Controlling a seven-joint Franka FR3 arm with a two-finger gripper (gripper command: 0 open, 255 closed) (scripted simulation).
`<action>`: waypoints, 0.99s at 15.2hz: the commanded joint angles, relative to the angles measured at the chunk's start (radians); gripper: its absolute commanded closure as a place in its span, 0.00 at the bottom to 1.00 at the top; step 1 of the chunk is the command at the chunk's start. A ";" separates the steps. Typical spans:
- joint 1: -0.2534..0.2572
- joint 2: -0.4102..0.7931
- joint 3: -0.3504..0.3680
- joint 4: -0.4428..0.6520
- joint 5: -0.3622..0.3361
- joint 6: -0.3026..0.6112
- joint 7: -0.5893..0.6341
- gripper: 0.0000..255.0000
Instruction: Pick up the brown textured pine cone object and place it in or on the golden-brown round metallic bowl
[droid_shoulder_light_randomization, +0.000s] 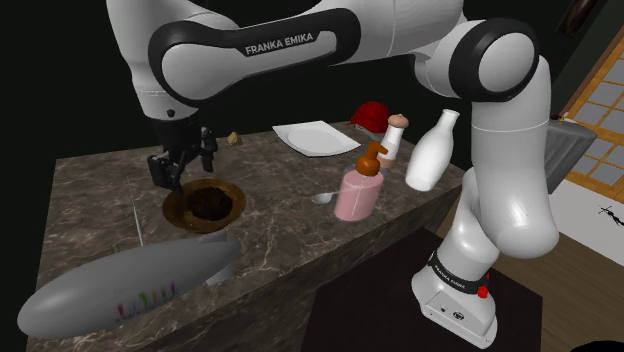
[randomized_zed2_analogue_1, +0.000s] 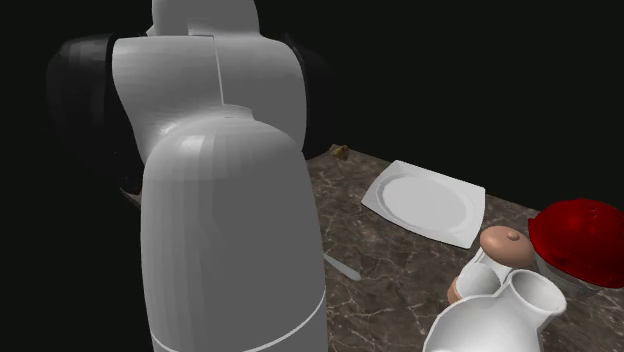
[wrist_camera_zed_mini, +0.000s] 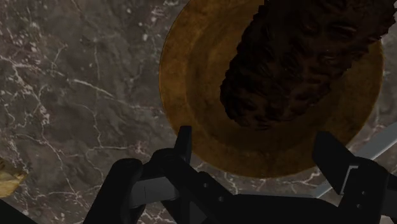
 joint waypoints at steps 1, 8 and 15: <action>0.000 -0.001 0.000 -0.002 0.000 0.001 0.000 0.00; 0.018 0.018 0.003 0.153 0.000 -0.135 -0.008 0.00; 0.018 0.018 0.003 0.153 0.000 -0.135 -0.008 0.00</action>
